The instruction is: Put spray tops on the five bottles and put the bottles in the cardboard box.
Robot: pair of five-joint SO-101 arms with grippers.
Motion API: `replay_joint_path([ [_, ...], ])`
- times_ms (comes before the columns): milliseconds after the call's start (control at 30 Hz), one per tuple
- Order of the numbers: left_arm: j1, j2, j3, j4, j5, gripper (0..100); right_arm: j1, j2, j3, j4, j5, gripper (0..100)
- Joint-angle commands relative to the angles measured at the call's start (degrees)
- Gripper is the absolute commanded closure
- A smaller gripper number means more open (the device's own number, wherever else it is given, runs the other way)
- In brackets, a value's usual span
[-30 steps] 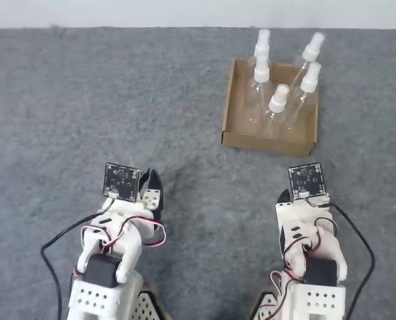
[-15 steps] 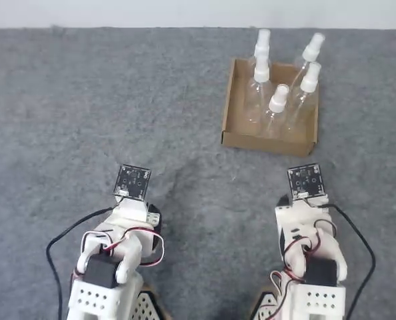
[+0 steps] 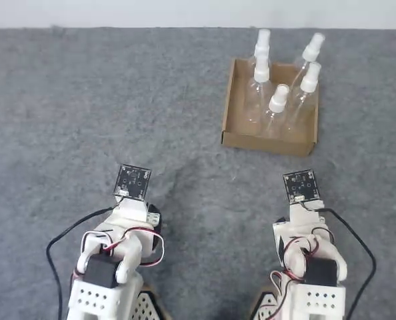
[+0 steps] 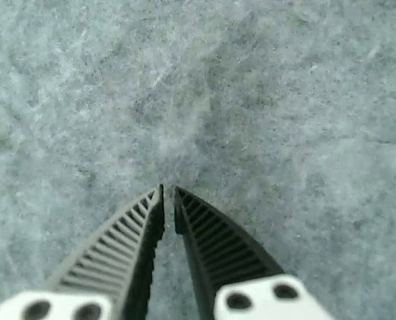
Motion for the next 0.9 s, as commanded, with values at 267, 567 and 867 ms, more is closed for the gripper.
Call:
replay_joint_path([
  [267,0.0,-0.4,-0.6,0.2,-0.4,98,0.5,-0.7,1.2,0.6,0.6,97.4],
  [567,0.0,-0.4,-0.6,0.2,-0.4,98,0.5,-0.7,1.2,0.6,0.6,97.4],
  [867,0.1,-0.4,-0.6,0.2,-0.2,98,0.6,-0.9,1.2,1.5,0.6,97.4],
])
